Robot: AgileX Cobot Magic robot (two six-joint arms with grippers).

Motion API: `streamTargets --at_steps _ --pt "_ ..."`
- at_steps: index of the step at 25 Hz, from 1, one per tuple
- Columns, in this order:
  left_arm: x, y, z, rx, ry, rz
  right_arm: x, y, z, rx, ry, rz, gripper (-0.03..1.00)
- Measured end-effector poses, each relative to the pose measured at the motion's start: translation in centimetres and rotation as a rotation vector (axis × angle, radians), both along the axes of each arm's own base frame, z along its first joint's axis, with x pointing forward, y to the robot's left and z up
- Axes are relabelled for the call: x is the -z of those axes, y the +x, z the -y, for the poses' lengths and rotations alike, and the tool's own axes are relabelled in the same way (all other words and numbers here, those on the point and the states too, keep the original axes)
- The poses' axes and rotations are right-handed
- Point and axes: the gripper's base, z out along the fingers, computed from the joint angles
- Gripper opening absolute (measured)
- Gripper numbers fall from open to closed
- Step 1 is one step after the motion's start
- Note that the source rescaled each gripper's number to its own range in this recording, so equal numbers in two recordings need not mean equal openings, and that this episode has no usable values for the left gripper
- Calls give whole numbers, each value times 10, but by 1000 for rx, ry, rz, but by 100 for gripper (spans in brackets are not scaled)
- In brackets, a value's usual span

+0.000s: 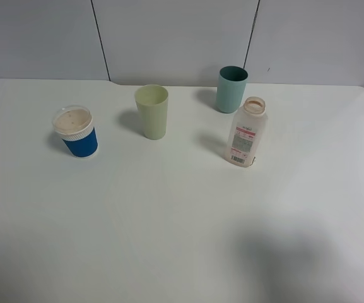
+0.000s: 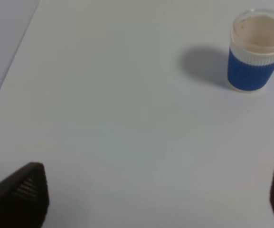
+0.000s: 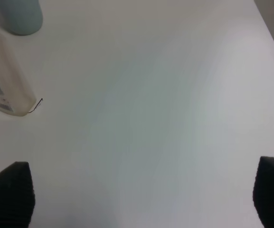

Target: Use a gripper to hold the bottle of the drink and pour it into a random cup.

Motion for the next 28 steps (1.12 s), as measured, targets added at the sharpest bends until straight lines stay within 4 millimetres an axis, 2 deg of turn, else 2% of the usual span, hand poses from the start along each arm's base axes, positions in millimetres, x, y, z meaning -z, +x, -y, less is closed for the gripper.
streamTargets --at_steps 28 --pt "0 0 0 1 1 0 0 0 0 0 0 0 87"
